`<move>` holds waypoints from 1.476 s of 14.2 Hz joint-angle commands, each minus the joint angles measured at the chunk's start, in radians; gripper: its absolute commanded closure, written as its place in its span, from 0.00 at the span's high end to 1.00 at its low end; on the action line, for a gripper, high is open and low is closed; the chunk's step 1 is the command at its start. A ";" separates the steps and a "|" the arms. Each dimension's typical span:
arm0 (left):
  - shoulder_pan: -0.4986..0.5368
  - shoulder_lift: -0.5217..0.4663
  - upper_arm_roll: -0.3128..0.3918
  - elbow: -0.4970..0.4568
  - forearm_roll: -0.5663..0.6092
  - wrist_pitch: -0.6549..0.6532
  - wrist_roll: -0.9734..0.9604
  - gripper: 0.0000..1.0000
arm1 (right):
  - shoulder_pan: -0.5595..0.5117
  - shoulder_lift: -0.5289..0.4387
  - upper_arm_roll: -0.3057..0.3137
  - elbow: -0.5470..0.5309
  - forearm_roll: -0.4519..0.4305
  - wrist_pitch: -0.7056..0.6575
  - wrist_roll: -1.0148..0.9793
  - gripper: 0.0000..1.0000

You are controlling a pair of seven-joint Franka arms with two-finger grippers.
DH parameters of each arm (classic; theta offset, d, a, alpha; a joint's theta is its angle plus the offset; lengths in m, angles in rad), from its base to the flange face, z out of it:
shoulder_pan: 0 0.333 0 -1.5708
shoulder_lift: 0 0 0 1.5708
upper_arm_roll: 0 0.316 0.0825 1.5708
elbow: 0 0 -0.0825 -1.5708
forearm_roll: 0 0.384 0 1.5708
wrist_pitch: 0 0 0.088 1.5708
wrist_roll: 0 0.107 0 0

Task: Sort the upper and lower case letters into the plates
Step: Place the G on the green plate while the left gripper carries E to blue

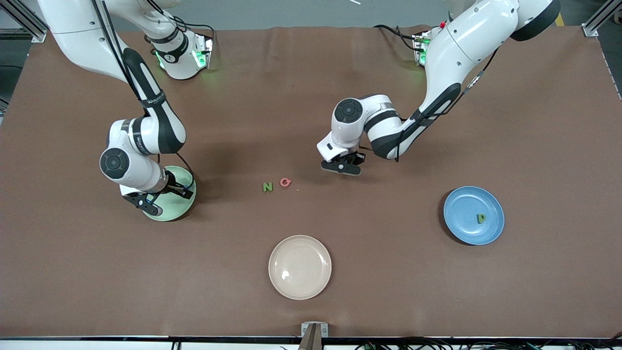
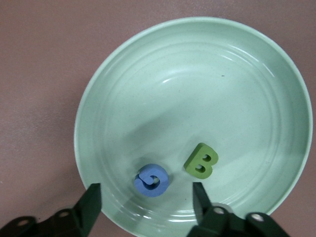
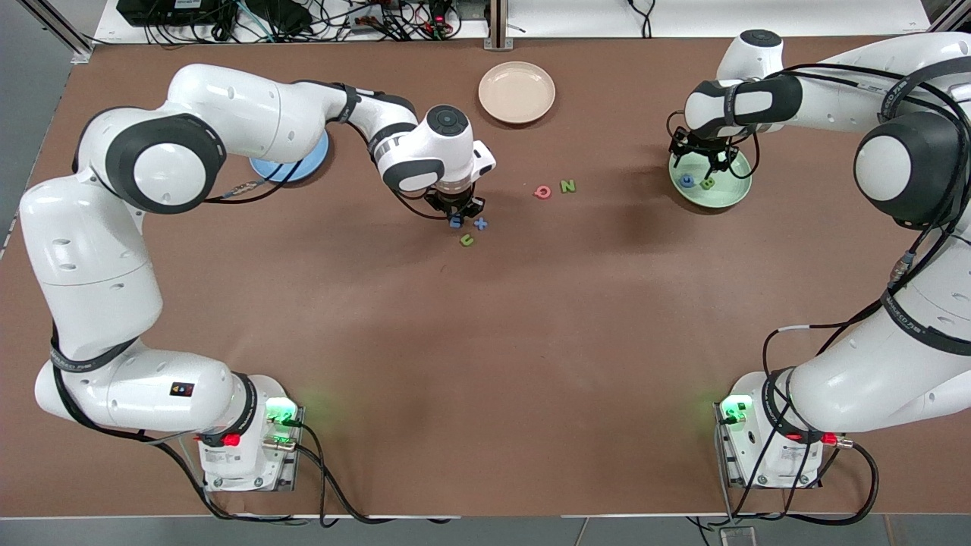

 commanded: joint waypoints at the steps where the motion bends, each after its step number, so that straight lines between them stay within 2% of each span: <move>1: -0.005 -0.008 0.007 0.000 0.021 -0.012 -0.024 0.16 | -0.010 -0.015 0.021 0.016 0.005 -0.032 0.006 1.00; 3: -0.005 -0.013 0.005 0.000 0.021 -0.012 -0.046 0.05 | -0.004 -0.014 0.058 0.041 0.054 -0.048 0.064 1.00; 4: -0.002 -0.025 0.002 -0.003 0.023 -0.013 -0.052 0.03 | 0.013 -0.012 0.070 0.052 0.071 -0.048 0.100 1.00; 7: 0.018 -0.099 -0.013 -0.008 0.018 -0.053 -0.040 0.02 | 0.117 0.012 0.072 0.114 0.074 -0.046 0.291 1.00; 9: 0.070 -0.129 -0.068 -0.006 0.009 -0.116 -0.021 0.02 | 0.181 0.064 0.072 0.183 0.074 -0.049 0.438 1.00; 11: 0.201 -0.137 -0.171 -0.009 0.007 -0.163 0.063 0.02 | 0.223 0.102 0.071 0.234 0.074 -0.048 0.526 1.00; 14: 0.483 -0.133 -0.399 -0.012 0.007 -0.324 0.236 0.03 | 0.266 0.150 0.071 0.271 0.074 -0.032 0.630 1.00; 17: 0.740 -0.133 -0.553 -0.034 0.007 -0.441 0.464 0.04 | 0.293 0.187 0.071 0.276 0.074 0.029 0.732 1.00; 19: 0.901 -0.123 -0.620 -0.065 0.007 -0.441 0.601 0.05 | 0.319 0.205 0.069 0.276 0.063 0.046 0.784 1.00; 21: 0.964 -0.125 -0.622 -0.092 0.027 -0.438 0.693 0.06 | 0.333 0.210 0.069 0.274 0.063 0.052 0.816 1.00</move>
